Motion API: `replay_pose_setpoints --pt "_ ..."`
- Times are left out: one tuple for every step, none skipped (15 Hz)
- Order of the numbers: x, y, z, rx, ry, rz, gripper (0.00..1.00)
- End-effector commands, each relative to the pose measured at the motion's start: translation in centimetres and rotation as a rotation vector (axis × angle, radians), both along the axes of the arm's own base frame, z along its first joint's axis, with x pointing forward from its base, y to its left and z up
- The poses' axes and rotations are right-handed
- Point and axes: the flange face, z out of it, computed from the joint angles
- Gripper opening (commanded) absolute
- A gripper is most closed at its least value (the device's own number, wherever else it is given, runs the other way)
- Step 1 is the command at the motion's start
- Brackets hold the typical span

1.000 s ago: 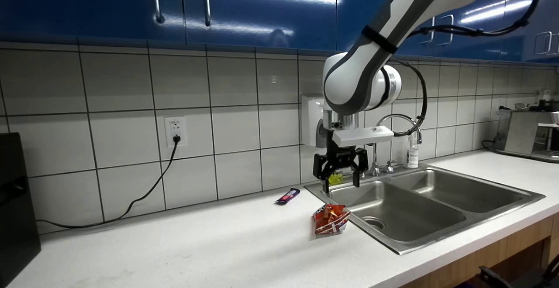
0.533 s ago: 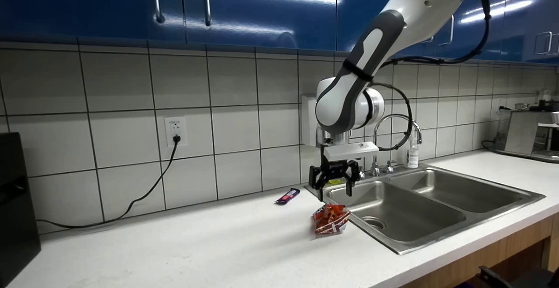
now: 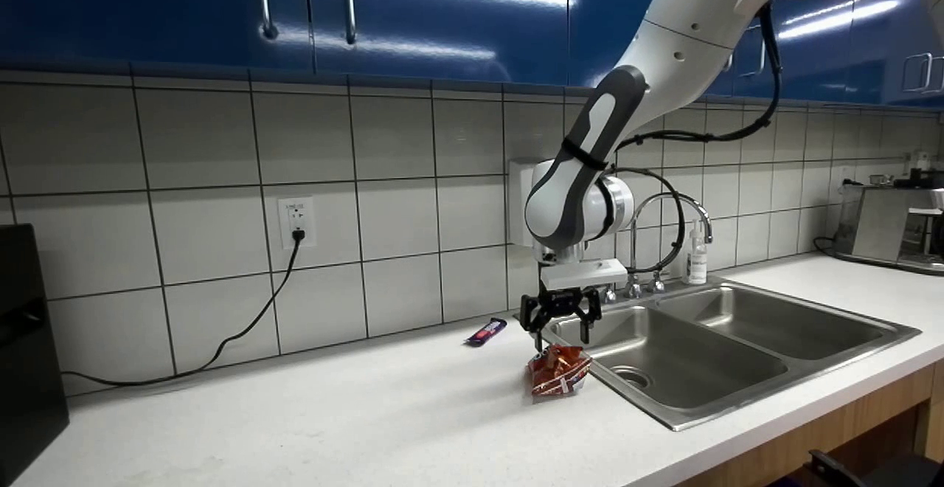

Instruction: Put the red packet in the sink on the left.

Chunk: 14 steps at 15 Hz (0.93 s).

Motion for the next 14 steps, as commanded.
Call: replay_pose_setpoints --pt "1.9 -0.3 -0.5 -0.004 -0.016 -0.016 1.00" --pt "2.3 -0.4 -0.7 -0.005 -0.017 -0.020 1.00" --pt "2.5 -0.4 -0.8 -0.006 -0.017 -0.022 1.00" --pt "2.8 -0.4 -1.1 -0.009 -0.012 -0.023 1.00" --pt "2.9 -0.4 -1.3 -0.009 -0.010 -0.023 1.00" --pt "3.1 -0.3 -1.6 -0.011 -0.008 -0.023 1.00" --pt "3.2 -0.3 -1.8 -0.012 -0.006 -0.023 1.00" --pt "3.3 -0.2 -2.1 -0.014 -0.003 -0.022 1.00" --pt "3.4 -0.1 -2.4 -0.014 -0.002 -0.021 1.00" --pt "3.5 0.0 -2.6 -0.015 0.000 -0.020 1.00" --pt "3.6 0.1 -2.8 -0.015 0.001 -0.019 1.00" --pt "3.7 0.2 -2.9 -0.015 0.002 -0.018 1.00" --pt "3.8 0.3 -3.1 -0.016 0.002 -0.017 1.00" --pt "3.8 0.3 -3.2 -0.017 0.003 -0.017 1.00"
